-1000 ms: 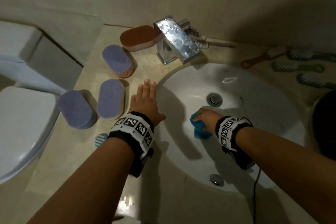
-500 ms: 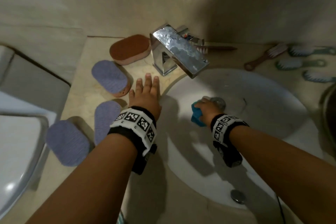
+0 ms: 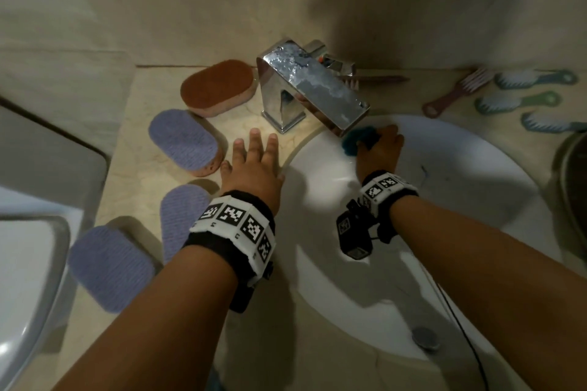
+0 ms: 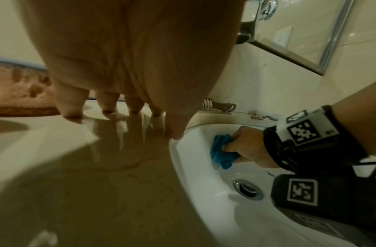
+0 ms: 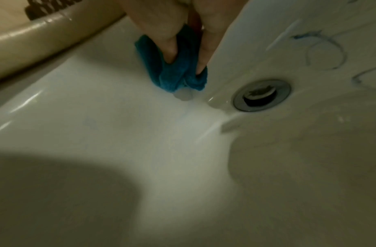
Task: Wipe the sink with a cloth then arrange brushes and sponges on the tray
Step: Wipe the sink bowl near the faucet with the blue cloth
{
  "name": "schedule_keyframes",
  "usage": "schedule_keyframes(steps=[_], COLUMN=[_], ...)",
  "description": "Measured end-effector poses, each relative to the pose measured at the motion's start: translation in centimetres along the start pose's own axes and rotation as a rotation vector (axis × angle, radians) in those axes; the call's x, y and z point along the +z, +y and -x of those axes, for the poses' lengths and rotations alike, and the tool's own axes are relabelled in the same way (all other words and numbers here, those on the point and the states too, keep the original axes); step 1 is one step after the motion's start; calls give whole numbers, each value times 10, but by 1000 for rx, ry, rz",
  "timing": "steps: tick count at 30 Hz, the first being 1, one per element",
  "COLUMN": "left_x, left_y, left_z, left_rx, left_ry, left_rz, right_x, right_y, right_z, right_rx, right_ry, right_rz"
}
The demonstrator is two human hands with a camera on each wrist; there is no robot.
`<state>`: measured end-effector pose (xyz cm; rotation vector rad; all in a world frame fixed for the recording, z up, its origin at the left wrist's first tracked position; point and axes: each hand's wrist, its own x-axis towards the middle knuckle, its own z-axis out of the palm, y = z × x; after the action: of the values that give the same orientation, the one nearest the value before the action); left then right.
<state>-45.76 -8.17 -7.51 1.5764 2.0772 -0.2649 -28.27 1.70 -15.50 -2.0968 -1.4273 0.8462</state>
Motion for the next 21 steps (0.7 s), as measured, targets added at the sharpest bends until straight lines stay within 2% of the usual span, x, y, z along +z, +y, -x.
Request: schedule_keyframes(steps=[4, 7, 9, 14, 17, 21], left_x=[-1, -3, -4, -2, -2, -2], left_y=[-1, -1, 0, 1, 1, 1], left_z=[0, 1, 1, 2, 1, 1], left_rx=[1, 3, 3, -5, -8, -6], left_ry=[2, -14, -20, -16, -10, -8], left_rz=[4, 13, 14, 4, -4, -5], right_x=[6, -9, -17, 1, 13, 2], right_y=[5, 10, 13, 6, 6, 14], right_z=[-6, -20, -26, -11, -1, -13], right_rx=[34, 192, 258, 186, 178, 173], right_ry=[-18, 15, 65, 162, 131, 247], right_rz=[42, 30, -62, -291, -331, -366])
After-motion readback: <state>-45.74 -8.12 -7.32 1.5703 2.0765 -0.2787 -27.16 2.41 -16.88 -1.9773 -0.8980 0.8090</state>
